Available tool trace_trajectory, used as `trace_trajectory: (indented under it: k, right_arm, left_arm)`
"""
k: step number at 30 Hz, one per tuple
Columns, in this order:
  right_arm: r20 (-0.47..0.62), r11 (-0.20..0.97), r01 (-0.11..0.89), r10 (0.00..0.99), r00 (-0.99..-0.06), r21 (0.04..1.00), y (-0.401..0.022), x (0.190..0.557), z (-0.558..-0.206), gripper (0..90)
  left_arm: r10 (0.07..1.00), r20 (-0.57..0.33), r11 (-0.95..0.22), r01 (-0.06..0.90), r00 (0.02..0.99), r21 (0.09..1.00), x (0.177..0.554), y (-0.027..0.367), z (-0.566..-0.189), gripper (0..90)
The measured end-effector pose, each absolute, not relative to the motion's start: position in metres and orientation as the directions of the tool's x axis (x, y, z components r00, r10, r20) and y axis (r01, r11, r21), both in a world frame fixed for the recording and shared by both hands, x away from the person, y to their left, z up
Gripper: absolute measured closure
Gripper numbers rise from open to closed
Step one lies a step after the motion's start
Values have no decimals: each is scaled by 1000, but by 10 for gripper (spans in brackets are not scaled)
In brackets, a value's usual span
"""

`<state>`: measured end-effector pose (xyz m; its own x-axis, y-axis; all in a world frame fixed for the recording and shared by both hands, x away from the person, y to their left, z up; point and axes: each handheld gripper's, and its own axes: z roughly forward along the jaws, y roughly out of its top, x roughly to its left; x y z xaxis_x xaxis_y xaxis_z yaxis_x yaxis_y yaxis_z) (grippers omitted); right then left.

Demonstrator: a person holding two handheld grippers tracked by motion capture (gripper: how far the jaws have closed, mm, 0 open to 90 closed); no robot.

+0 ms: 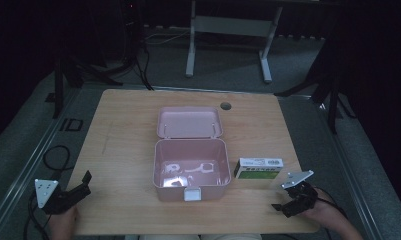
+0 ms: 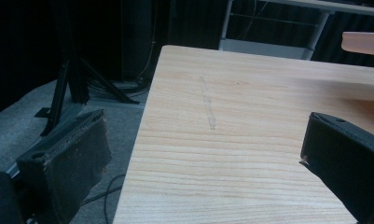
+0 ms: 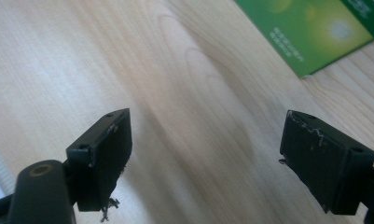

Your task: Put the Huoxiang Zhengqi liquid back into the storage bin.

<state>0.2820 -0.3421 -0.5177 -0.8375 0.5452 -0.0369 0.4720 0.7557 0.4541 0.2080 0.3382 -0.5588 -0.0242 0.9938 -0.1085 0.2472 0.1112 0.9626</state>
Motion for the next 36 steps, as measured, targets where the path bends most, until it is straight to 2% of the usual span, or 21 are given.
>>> trace_trajectory:
  k: [5,9,15,23,29,36]
  right_arm:
    - [-27,809,429,479,-878,402,-334,283,-510,208]
    - [-56,851,382,428,-902,360,-327,284,-506,208]
    - [-37,903,326,350,-936,280,-316,285,-502,212]
    - [-11,952,248,254,-967,181,-302,287,-493,221]
    - [-18,984,150,152,-988,92,-291,288,-488,229]
    - [-20,994,100,101,-995,42,-280,289,-480,248]
  left_arm:
    - [994,-110,111,249,-20,962,208,338,-559,16]
    - [994,-108,109,252,-19,962,208,338,-559,16]
    - [994,-107,108,254,-15,961,209,338,-559,16]
    - [994,-106,105,258,-10,960,209,338,-559,16]
    - [994,-106,105,259,-7,960,209,338,-559,16]
    - [995,-103,101,260,-5,960,209,338,-559,16]
